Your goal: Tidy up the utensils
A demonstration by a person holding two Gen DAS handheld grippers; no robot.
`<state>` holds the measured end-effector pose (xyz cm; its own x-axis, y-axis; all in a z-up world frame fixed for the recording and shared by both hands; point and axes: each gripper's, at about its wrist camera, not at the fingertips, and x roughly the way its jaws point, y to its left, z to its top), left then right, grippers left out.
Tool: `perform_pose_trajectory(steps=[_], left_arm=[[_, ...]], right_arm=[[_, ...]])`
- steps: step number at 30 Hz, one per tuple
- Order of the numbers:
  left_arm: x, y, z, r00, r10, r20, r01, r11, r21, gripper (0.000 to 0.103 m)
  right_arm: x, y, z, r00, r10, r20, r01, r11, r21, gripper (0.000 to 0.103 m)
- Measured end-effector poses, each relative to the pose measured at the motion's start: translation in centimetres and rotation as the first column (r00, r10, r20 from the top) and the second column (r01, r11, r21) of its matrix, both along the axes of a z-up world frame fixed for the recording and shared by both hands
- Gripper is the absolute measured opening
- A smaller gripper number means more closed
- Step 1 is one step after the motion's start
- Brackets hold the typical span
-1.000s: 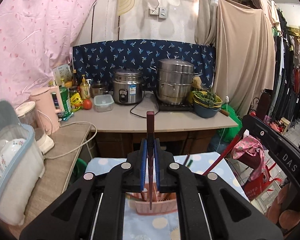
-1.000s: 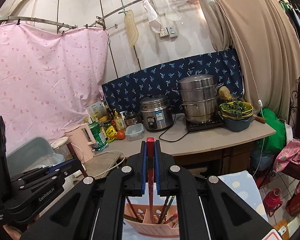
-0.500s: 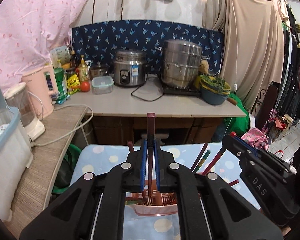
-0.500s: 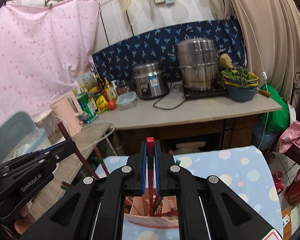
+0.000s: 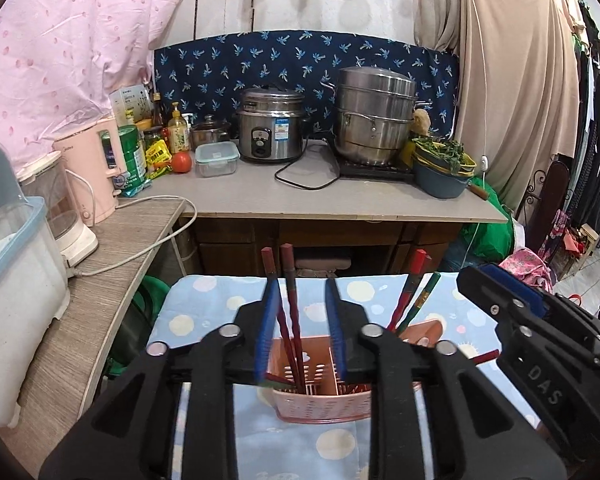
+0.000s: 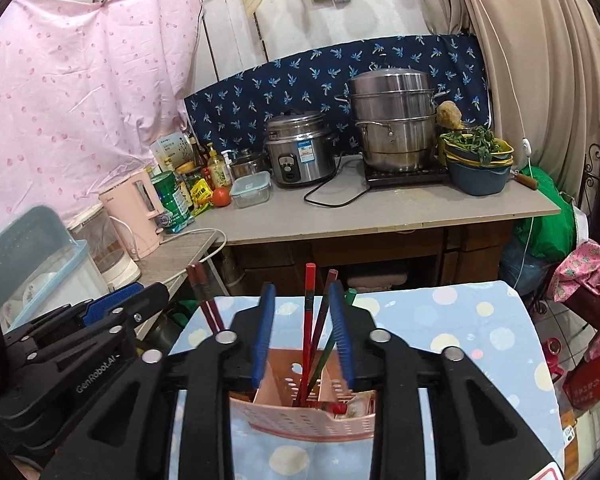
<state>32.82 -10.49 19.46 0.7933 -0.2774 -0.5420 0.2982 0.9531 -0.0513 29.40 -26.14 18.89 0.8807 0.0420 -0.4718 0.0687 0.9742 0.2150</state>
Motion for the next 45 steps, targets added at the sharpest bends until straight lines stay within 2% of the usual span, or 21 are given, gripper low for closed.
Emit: perform_pose_trajectory(steps=[3,5,6,9,11,19,33,45], left_arm=[[-1.0,0.3,0.3,1.0,0.016,0.008,-0.016,1.0,0.01,0.032],[-1.8,0.4,0.4,1.0,0.027,0.012,-0.027,0.999,0.027,0.034],[-2.2,0.4,0.5,0.999,0.031,0.015,-0.031,0.999,0.034,0.034],[-3.6,0.8,0.4,0.999,0.045,0.015,-0.045,0.998,0.046,0.044],[-4.7,1.1,0.2,0.998,0.053,0.017,-0.054,0.997,0.059,0.044],[-8.9,1.7,-1.5,0.998,0.064,0.003,-0.064,0.991,0.119,0.049],[-12.6,3.3,-5.3,0.992,0.088,-0.089,-0.076,0.989,0.128,0.05],[-14.7,4.0,-8.2,0.985,0.102,-0.14,-0.082,0.986,0.142,0.05]], right_arm=[[-1.6,0.0,0.4,1.0,-0.002,0.003,0.002,1.0,-0.004,0.036],[-2.6,0.1,0.5,1.0,-0.001,0.004,0.001,1.0,-0.003,0.046],[-3.2,0.2,0.6,1.0,-0.002,0.006,0.002,1.0,-0.004,0.047],[-5.0,0.4,0.5,1.0,-0.01,0.001,0.01,1.0,-0.021,0.053],[-6.2,0.8,0.1,1.0,-0.012,-0.009,0.012,1.0,-0.028,0.058],[-10.4,2.0,-2.4,0.998,-0.021,-0.067,0.018,0.999,-0.04,0.059],[-14.9,3.4,-5.6,0.991,-0.051,-0.121,0.042,0.996,-0.075,0.059],[-16.7,4.2,-8.2,0.982,-0.057,-0.179,0.042,0.995,-0.086,0.059]])
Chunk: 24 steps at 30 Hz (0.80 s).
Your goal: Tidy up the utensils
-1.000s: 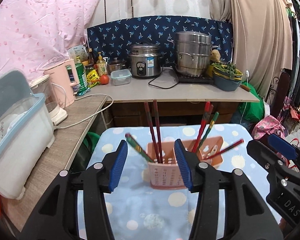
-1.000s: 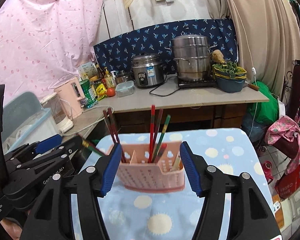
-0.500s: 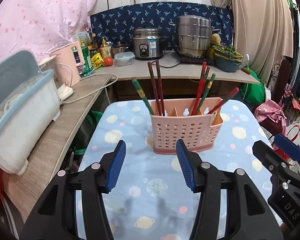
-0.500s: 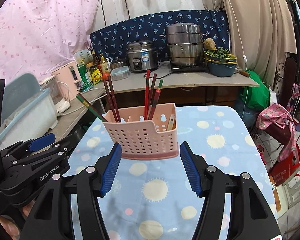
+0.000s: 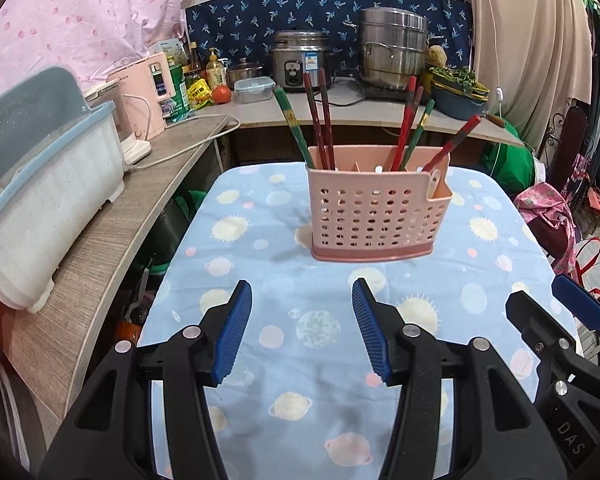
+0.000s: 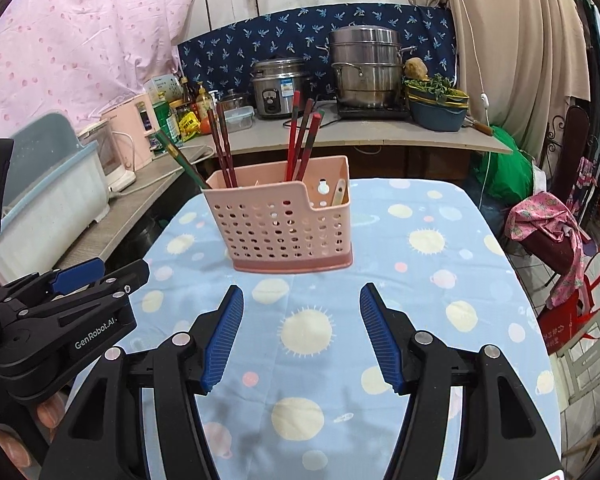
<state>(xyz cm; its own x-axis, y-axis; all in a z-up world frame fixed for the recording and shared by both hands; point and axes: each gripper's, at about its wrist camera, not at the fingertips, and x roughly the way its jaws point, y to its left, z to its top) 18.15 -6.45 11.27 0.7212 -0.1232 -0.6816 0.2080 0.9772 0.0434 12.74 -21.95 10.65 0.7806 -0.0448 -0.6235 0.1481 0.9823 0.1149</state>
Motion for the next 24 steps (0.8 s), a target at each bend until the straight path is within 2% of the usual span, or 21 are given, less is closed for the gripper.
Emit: perform_pose_trajectory(steps=[4,6,12,16,18,21,24], left_arm=[[-0.4,0.0,-1.1,1.0,0.001,-0.021,-0.001,1.0,0.008,0.051],[-0.6,-0.1,-1.4,1.0,0.003,-0.027,-0.002,1.0,0.012,0.055],[-1.1,-0.1,-2.3,0.999,0.008,-0.035,-0.007,1.0,0.027,0.061],[-1.2,-0.1,-2.6,0.999,0.012,-0.039,-0.01,0.999,0.036,0.065],[-1.4,-0.1,-2.8,0.999,0.016,-0.037,-0.015,0.999,0.044,0.075],[-1.5,-0.1,-3.0,0.999,0.022,-0.029,-0.021,0.998,0.054,0.082],[-1.6,-0.1,-3.2,0.999,0.023,-0.028,-0.021,0.998,0.061,0.083]], right_arm=[[-0.3,-0.1,-0.7,1.0,-0.007,-0.016,0.007,1.0,-0.004,0.059],[-0.4,0.0,-0.9,1.0,-0.009,-0.021,0.009,1.0,-0.006,0.059],[-0.6,-0.1,-1.6,0.999,-0.016,-0.032,0.015,1.0,-0.007,0.059],[-0.9,-0.4,-2.0,0.999,-0.027,-0.032,0.027,1.0,0.0,0.064],[-0.8,-0.3,-2.3,0.999,-0.029,-0.038,0.029,1.0,-0.002,0.066],[-0.8,-0.2,-2.6,0.999,-0.032,-0.044,0.032,0.999,-0.015,0.072],[-0.6,0.0,-2.9,0.998,-0.03,-0.052,0.029,0.999,-0.019,0.079]])
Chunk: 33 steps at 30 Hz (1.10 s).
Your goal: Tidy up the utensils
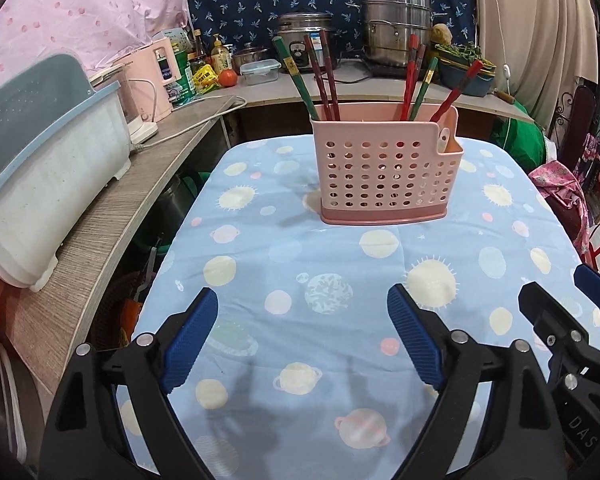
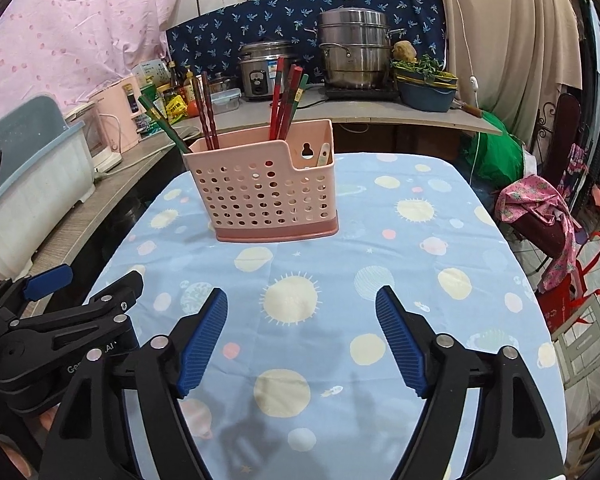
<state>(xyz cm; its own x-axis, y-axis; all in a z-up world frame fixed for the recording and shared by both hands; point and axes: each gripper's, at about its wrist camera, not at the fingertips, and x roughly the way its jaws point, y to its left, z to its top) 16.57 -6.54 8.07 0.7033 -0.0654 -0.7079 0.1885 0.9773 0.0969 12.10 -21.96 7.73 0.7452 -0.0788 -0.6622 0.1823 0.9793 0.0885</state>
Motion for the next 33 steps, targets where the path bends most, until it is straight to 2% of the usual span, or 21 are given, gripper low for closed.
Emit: perform_pose_trajectory(steps=[1,7,10,33], left_arm=[[0.0,0.0,-0.1,1.0,0.0,-0.002,0.0,1.0,0.002,0.084],[0.1,0.2,-0.7,1.0,0.003,-0.014,-0.003,1.0,0.012,0.085],[0.2,0.2,-0.9,1.0,0.006,-0.018,-0.006,1.0,0.016,0.086],[0.5,0.4,-1.5,0.999,0.027,-0.024,-0.026,0.999,0.029,0.092]], right_arm=[[0.0,0.0,-0.1,1.0,0.002,-0.004,-0.002,1.0,0.004,0.084],[0.2,-0.1,-0.8,1.0,-0.006,-0.023,0.006,1.0,0.005,0.086],[0.1,-0.1,-0.8,1.0,-0.016,-0.02,0.016,1.0,-0.001,0.097],[0.2,0.0,-1.4,0.999,-0.037,-0.028,0.037,0.999,-0.004,0.097]])
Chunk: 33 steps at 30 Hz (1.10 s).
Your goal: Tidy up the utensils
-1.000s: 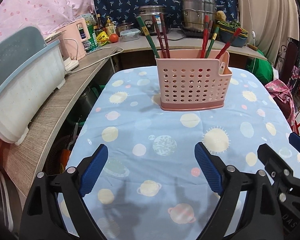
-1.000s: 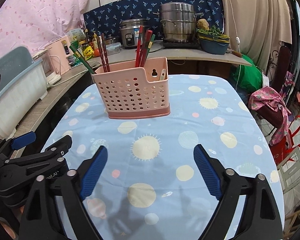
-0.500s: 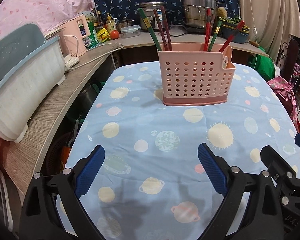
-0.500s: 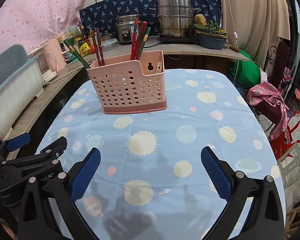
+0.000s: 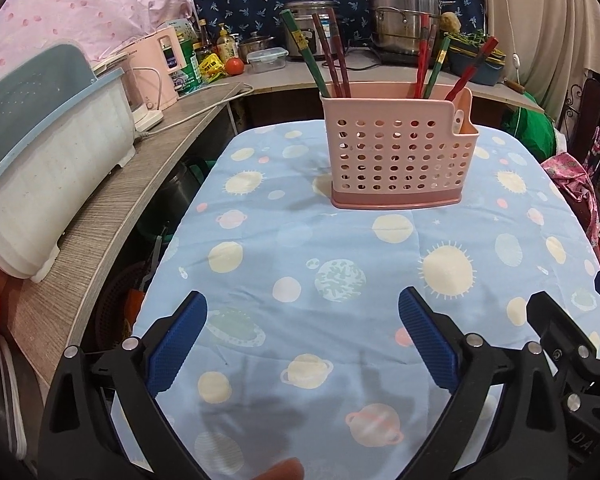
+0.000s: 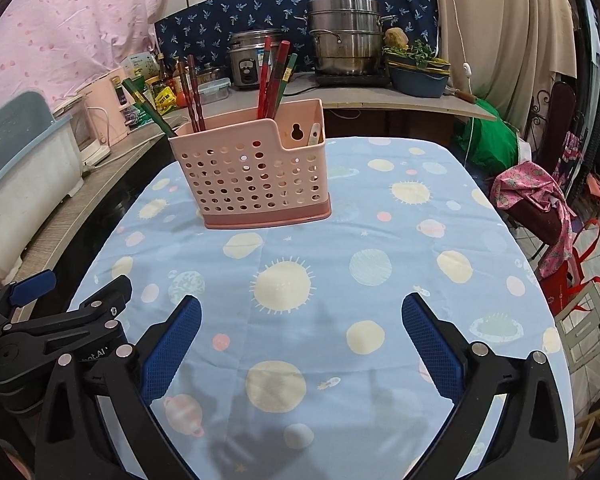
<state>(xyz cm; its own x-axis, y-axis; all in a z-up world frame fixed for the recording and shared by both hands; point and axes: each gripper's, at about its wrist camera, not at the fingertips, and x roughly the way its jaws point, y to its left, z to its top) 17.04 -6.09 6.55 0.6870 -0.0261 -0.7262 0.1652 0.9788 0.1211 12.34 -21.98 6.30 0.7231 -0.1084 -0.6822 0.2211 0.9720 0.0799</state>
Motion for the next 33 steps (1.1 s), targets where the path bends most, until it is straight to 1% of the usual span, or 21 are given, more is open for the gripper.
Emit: perform_pose_trajectory(steps=[8,13,18,33], left_arm=[[-0.1,0.0,0.1,1.0,0.003,0.009,-0.003,1.0,0.006,0.092],[0.0,0.3,0.0,1.0,0.008,-0.001,-0.008,1.0,-0.01,0.092],[0.0,0.4,0.2,1.0,0.018,0.009,-0.018,1.0,-0.005,0.092],[1.1,0.8,-0.1,1.0,0.031,0.005,-0.031,1.0,-0.005,0.092]], right_arm=[[0.0,0.1,0.1,1.0,-0.002,0.002,0.002,1.0,-0.003,0.097],[0.1,0.2,0.2,1.0,-0.01,0.005,0.01,1.0,-0.029,0.097],[0.2,0.5,0.3,1.0,-0.011,0.008,0.011,0.999,-0.038,0.097],[1.2,1.1,0.1,1.0,-0.007,0.003,0.007,0.999,-0.049,0.097]])
